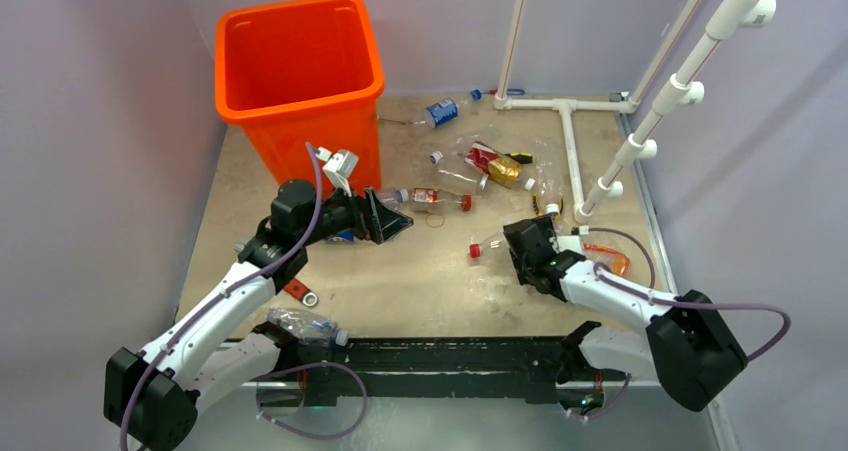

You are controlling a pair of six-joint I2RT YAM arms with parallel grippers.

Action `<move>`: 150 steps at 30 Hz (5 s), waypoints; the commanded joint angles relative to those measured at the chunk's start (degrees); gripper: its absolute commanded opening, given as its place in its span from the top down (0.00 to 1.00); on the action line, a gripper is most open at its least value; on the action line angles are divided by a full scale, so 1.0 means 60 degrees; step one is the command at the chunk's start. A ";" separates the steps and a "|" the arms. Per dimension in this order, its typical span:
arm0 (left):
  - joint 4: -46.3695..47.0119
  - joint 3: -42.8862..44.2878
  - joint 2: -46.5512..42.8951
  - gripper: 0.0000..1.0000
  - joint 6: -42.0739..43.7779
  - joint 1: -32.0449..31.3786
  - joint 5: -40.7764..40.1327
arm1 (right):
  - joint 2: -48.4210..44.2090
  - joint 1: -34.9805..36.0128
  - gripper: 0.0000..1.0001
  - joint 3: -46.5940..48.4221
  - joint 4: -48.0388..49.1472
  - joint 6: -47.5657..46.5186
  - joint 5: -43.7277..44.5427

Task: Put the plastic bottles in the bin
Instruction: Pick up the plastic bottle at the center of the board.

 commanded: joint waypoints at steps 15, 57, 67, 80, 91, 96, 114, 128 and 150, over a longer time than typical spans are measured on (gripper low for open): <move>0.0248 0.0120 -0.0270 0.05 0.0000 -0.0048 0.0068 | -0.1007 0.0455 0.39 0.0376 0.3312 -0.5495 -0.0523; 0.5571 0.0164 0.0024 0.14 -0.2783 -0.0200 0.2517 | -0.0815 0.2847 0.53 0.0241 1.4867 -0.7906 -0.2606; 0.5550 0.0296 0.0158 0.30 -0.2693 -0.0603 0.3025 | -0.0495 0.3078 0.55 0.0552 1.4958 -0.8278 -0.2448; 0.4869 0.0452 -0.0294 0.86 -0.1937 -0.0721 0.2617 | -0.0453 0.3438 0.55 0.0571 1.5014 -0.8782 -0.2193; 0.0796 0.1886 -0.1241 1.00 0.1060 -0.0717 0.1298 | -0.3421 0.3435 0.01 0.2090 0.6728 -1.1653 -0.2739; -0.0702 0.2990 -0.1288 1.00 0.2140 -0.0719 0.0295 | -0.4422 0.3434 0.01 0.3156 0.3707 -1.3061 -0.2542; -0.4400 0.6745 -0.0744 1.00 0.6289 -0.0914 -0.0926 | -0.3366 0.3441 0.01 0.7106 0.2537 -1.6683 -0.3334; -0.7581 0.9056 0.2845 1.00 0.3559 -0.1044 0.0939 | -0.3818 0.3442 0.01 0.7403 0.1997 -2.1365 -0.4221; -0.7472 0.8547 0.2447 1.00 0.2018 -0.1041 0.0468 | -0.3233 0.5918 0.03 0.4264 0.3814 -2.6408 -0.2235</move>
